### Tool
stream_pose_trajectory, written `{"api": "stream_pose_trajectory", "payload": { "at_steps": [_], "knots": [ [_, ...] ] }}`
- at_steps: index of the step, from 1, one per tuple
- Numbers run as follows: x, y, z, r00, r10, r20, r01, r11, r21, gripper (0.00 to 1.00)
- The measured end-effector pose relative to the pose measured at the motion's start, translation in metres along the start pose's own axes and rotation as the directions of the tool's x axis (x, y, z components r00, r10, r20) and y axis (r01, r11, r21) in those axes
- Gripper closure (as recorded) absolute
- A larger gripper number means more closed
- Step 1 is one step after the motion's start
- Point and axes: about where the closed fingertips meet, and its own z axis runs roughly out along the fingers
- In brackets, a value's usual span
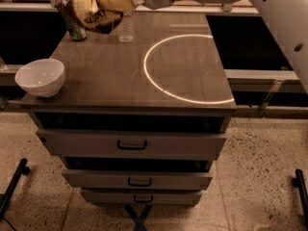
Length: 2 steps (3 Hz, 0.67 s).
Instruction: Place brown chip bag into white bowl
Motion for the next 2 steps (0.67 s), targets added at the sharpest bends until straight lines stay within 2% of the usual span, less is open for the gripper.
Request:
{"api": "stream_pose_trajectory", "payload": {
  "at_steps": [1,2],
  "knots": [
    [-0.03,0.006,0.012,0.985,-0.033,0.171,0.029,0.9993,0.023,1.0],
    [-0.046,0.023,0.024,0.966,-0.114,0.233,0.108,0.9934,0.037,1.0]
  ]
}}
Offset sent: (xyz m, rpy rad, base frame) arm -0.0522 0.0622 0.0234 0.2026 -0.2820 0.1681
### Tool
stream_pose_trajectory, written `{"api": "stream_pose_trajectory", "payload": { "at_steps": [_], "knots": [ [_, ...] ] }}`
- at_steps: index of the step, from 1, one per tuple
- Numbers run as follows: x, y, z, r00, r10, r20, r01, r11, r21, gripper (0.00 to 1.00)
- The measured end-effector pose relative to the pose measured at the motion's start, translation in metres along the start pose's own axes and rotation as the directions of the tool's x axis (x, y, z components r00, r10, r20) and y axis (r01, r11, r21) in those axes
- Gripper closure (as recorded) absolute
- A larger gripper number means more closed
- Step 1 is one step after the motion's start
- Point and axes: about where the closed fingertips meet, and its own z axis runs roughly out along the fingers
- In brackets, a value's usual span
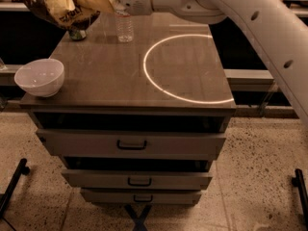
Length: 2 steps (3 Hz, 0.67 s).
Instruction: Place brown chip bag into white bowl
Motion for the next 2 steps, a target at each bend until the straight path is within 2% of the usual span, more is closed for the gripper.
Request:
{"api": "stream_pose_trajectory", "payload": {
  "at_steps": [1,2],
  "knots": [
    [-0.012,0.014,0.016,0.993,-0.114,0.026,0.114,0.9935,-0.006,1.0],
    [-0.018,0.021,0.027,0.984,-0.174,0.04,0.175,0.9845,-0.016,1.0]
  ]
}}
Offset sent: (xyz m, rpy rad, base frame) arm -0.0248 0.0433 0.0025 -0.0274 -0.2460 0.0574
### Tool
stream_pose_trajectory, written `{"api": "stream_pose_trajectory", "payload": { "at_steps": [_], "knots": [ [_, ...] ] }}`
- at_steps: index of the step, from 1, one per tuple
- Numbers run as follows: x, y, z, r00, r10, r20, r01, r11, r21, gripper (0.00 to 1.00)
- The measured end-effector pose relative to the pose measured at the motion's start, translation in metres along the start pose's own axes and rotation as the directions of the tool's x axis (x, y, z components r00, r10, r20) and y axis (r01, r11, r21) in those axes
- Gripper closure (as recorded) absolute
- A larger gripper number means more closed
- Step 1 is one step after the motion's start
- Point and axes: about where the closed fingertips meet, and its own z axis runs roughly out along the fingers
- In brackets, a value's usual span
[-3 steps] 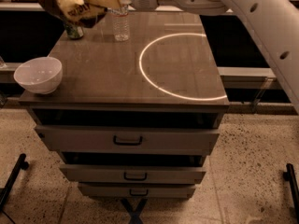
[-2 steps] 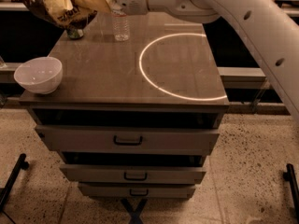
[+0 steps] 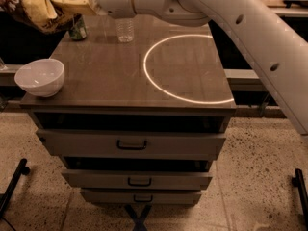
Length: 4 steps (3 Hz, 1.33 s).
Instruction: Place brown chip bag into white bowl
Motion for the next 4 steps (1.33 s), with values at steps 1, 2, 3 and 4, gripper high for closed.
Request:
{"api": "stream_pose_trajectory", "payload": {
  "at_steps": [1,2,3,4],
  "knots": [
    [-0.002,0.007,0.018,0.999,-0.036,0.007,0.037,0.9987,-0.037,1.0],
    [0.011,0.014,0.039,0.998,-0.056,-0.03,0.053,0.9943,-0.092,1.0],
    [0.011,0.014,0.039,0.998,-0.056,-0.03,0.053,0.9943,-0.092,1.0],
    [0.047,0.049,0.058,0.999,0.034,0.007,-0.033,0.9908,-0.131,1.0]
  ]
}}
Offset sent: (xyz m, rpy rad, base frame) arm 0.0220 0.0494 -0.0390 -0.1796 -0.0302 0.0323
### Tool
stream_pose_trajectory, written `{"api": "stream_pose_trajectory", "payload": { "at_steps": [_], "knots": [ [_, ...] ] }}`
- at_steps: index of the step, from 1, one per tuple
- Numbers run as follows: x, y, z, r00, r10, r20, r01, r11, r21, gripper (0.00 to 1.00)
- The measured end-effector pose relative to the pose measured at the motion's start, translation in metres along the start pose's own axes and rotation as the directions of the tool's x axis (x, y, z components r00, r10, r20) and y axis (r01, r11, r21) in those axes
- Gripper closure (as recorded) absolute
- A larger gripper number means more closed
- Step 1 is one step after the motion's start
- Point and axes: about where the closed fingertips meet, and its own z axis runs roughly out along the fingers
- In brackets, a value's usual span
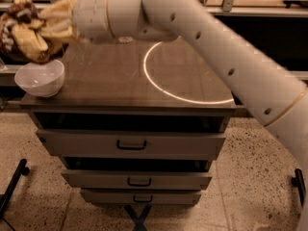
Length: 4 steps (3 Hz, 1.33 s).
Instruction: Place brown chip bag into white bowl
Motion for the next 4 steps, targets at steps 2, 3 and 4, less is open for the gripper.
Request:
{"api": "stream_pose_trajectory", "payload": {
  "at_steps": [2,3,4],
  "knots": [
    [0.0312,0.0293,0.0237,0.999,0.039,0.035,-0.038,0.9989,-0.028,0.82],
    [0.0295,0.0304,0.0259,0.999,0.038,0.038,-0.037,0.9988,-0.031,0.58],
    [0.0274,0.0317,0.0287,0.998,0.037,0.042,-0.036,0.9987,-0.036,0.28]
  ]
}}
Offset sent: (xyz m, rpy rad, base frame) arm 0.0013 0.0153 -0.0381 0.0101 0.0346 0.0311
